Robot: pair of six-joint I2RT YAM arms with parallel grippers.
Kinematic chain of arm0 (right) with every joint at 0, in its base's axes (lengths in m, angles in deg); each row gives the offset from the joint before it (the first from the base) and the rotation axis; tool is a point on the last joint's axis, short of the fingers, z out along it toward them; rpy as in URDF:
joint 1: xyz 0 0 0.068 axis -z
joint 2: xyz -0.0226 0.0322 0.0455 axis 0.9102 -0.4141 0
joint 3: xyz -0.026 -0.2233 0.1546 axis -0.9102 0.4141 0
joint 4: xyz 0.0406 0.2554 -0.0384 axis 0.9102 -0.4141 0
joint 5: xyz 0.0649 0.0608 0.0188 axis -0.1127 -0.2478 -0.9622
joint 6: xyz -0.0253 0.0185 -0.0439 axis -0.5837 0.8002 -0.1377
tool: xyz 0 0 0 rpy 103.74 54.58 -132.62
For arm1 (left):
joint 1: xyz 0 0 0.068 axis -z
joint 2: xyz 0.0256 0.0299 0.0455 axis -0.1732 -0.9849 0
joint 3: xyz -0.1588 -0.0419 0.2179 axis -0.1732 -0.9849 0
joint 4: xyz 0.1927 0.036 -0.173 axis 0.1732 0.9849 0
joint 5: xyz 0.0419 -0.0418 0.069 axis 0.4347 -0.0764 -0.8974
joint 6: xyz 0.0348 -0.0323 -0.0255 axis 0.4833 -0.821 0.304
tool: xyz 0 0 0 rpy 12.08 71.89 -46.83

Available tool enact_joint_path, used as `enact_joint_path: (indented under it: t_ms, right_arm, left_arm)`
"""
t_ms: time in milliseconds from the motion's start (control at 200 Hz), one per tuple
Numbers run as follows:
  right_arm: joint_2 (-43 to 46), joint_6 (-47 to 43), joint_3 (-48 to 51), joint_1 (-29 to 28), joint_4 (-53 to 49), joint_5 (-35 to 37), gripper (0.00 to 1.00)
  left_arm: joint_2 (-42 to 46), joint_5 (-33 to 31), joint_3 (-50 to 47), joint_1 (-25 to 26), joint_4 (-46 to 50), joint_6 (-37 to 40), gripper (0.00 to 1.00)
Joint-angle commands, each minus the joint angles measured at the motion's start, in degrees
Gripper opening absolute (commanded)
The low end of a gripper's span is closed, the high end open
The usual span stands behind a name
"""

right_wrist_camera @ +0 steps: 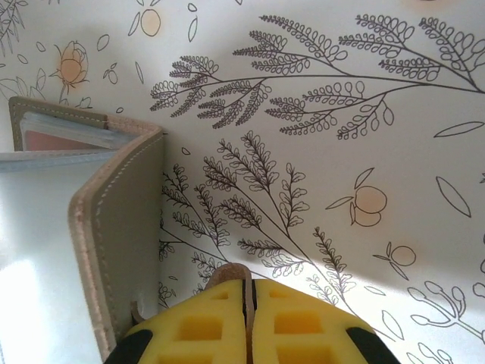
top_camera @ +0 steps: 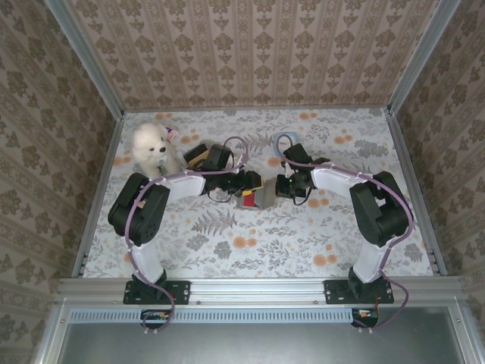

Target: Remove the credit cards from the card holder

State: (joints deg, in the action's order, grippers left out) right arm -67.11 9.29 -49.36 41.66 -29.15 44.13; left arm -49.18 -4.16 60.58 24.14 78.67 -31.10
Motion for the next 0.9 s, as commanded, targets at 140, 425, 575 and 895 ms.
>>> enact_joint_path:
  t_ms: [140, 425, 575, 895]
  right_arm:
    - [-0.6, 1.6, 1.0, -0.1, 0.7, -0.9, 0.09]
    - [-0.9, 1.8, 0.8, 0.6, -0.1, -0.4, 0.09]
    - [-1.6, 1.6, 0.5, 1.1, -0.8, -0.4, 0.09]
    - [-0.5, 0.3, -0.2, 2.4, -2.5, -0.1, 0.10]
  left_arm:
    - [0.6, 1.4, -0.9, 2.1, -1.8, -0.6, 0.49]
    - [-1.9, 2.0, 0.4, 3.2, -4.6, -2.9, 0.49]
    - [-3.6, 1.9, 1.4, 4.0, -4.9, -3.3, 0.49]
    - [-2.6, -1.9, 2.9, 4.2, -0.3, -1.5, 0.49]
